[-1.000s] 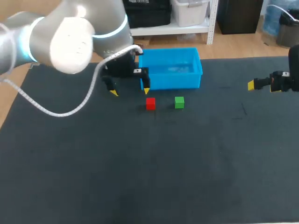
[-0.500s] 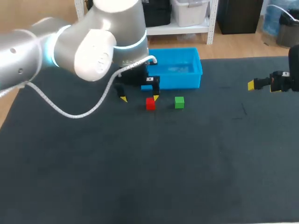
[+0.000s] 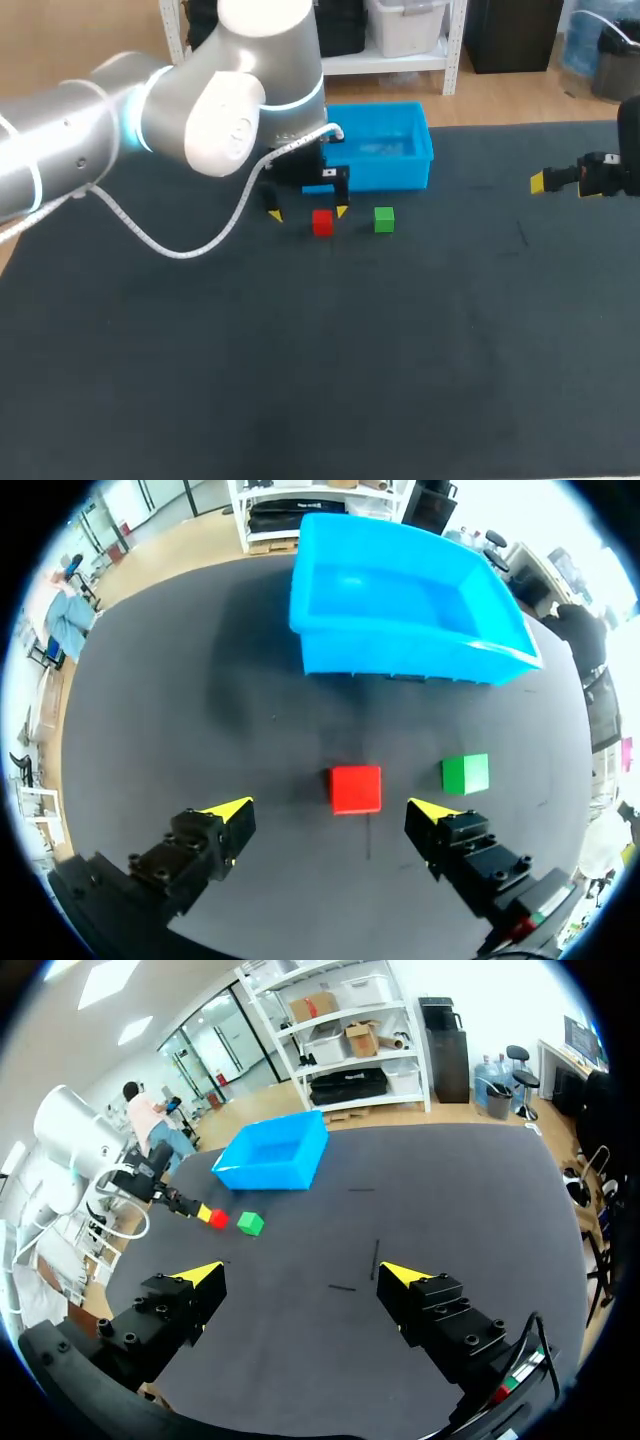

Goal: Use the left arm to pick the red cube and place it into the blue plastic box first, then use the right arm to grasp the green cube and put it into the same blue plastic box after the first action is fully finished.

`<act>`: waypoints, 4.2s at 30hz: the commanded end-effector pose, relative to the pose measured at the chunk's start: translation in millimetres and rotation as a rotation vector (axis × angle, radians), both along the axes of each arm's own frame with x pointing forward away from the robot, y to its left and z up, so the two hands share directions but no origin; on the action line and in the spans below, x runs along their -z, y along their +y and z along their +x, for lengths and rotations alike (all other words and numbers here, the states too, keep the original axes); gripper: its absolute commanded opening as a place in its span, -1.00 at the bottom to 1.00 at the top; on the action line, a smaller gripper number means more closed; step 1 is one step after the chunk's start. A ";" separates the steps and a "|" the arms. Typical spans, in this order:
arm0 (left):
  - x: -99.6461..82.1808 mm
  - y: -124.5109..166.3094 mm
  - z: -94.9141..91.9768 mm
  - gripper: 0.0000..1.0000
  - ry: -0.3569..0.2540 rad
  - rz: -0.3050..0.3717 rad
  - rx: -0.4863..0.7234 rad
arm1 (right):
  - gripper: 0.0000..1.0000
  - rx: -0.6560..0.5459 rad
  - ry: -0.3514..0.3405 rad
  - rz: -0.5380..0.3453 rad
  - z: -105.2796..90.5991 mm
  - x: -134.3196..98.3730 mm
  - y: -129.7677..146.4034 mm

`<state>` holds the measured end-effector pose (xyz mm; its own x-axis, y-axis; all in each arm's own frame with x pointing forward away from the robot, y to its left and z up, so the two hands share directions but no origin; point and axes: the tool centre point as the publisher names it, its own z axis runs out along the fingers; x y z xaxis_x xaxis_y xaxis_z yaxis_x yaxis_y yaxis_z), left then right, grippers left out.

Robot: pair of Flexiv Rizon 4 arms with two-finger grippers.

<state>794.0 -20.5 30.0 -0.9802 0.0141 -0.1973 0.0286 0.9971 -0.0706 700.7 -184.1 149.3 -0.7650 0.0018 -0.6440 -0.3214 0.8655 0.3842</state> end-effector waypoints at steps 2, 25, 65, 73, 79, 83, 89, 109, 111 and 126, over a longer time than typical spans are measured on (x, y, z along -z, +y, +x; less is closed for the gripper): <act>7.6 -6.6 12.9 1.00 0.014 0.004 0.010 | 1.00 -0.002 0.001 0.001 0.2 -0.1 -0.7; 27.4 -12.7 17.6 1.00 0.030 0.042 -0.001 | 1.00 -0.002 0.001 0.001 0.2 -0.1 -0.7; 38.1 -19.1 26.7 -1.00 0.026 0.085 -0.014 | 1.00 -0.002 0.001 0.001 0.2 -0.1 -0.7; 18.9 -19.5 20.0 -1.00 0.009 0.086 0.016 | 1.00 -0.002 0.001 0.001 0.2 -0.1 -0.7; -9.1 -12.5 14.6 -1.00 -0.038 0.054 0.021 | 1.00 -0.002 0.001 0.001 0.2 -0.1 -0.7; -32.9 -5.7 11.7 -1.00 -0.073 0.028 0.030 | 1.00 -0.002 0.001 0.001 0.2 -0.1 -0.7; -65.4 3.2 5.7 -1.00 -0.132 -0.036 0.090 | 1.00 -0.002 0.001 0.001 0.2 -0.1 -0.7; -92.0 32.6 -20.4 -1.00 -0.356 -0.202 0.372 | 1.00 -0.002 0.001 0.001 0.2 -0.1 -0.7; -92.1 32.7 -20.7 -1.00 -0.369 -0.200 0.386 | 1.00 -0.002 0.001 0.001 0.2 -0.1 -0.7; -95.4 37.4 -10.9 -1.00 -0.404 -0.279 0.480 | 1.00 -0.002 0.001 0.001 0.2 -0.1 -0.7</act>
<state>781.8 13.9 126.6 -0.7330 0.3250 -0.5975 0.5162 0.8379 -0.1775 700.7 -184.0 149.3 -0.7650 0.0018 -0.6440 -0.3214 0.8655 0.3842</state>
